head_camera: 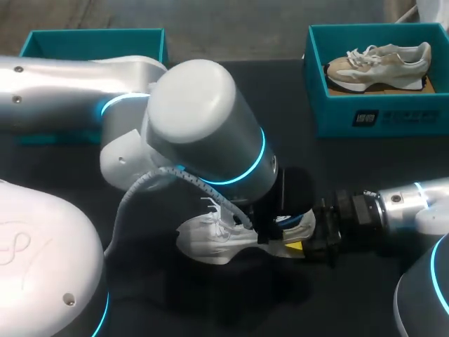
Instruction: Take the shoe out of the shoebox, open the shoe tongue, remove and reinsert the insole, then place the shoe into the shoebox
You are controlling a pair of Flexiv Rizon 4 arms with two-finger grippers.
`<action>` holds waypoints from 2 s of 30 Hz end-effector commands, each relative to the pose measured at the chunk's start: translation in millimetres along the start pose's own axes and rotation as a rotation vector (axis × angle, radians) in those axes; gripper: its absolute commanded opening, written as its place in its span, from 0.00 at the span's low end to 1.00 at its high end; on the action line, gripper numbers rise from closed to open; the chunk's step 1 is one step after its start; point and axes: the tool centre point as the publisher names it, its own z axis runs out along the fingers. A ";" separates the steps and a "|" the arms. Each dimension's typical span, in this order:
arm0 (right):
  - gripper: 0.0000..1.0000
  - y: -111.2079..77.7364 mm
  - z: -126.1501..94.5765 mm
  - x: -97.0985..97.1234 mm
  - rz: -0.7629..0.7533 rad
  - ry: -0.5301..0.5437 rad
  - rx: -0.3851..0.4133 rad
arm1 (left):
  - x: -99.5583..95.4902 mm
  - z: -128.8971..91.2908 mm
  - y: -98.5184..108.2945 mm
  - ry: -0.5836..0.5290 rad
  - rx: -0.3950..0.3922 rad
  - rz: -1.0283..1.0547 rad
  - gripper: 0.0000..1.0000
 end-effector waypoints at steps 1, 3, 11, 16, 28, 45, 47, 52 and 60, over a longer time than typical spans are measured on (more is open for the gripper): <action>0.00 0.6 0.8 1.2 0.000 -0.001 0.003 | -4.8 25.8 -7.5 0.002 -0.016 -0.012 0.70; 0.00 0.6 0.8 1.2 0.000 -0.001 0.003 | -5.6 34.0 -7.6 -0.011 -0.032 -0.019 0.69; 0.00 0.6 0.8 1.2 0.000 -0.001 0.003 | -3.0 51.3 -10.3 -0.049 -0.067 -0.043 0.60; 0.00 0.6 0.8 1.2 0.000 -0.001 0.003 | -0.3 59.1 -9.4 -0.101 -0.089 -0.065 0.54; 0.00 0.6 0.8 1.2 0.000 -0.001 0.003 | -12.4 64.2 -0.4 -0.152 -0.080 -0.138 0.51; 0.00 0.6 0.8 1.2 0.000 -0.001 0.003 | -19.9 68.2 3.5 -0.231 -0.086 -0.182 0.49; 0.00 0.6 0.8 1.2 0.000 -0.001 0.003 | -22.3 68.5 4.0 -0.240 -0.083 -0.192 0.47; 0.00 0.6 0.8 1.2 0.000 -0.001 0.003 | -27.2 70.4 4.8 -0.256 -0.081 -0.205 0.48; 0.00 0.6 0.8 1.2 0.000 -0.001 0.003 | -31.0 77.0 7.6 -0.264 -0.084 -0.220 0.47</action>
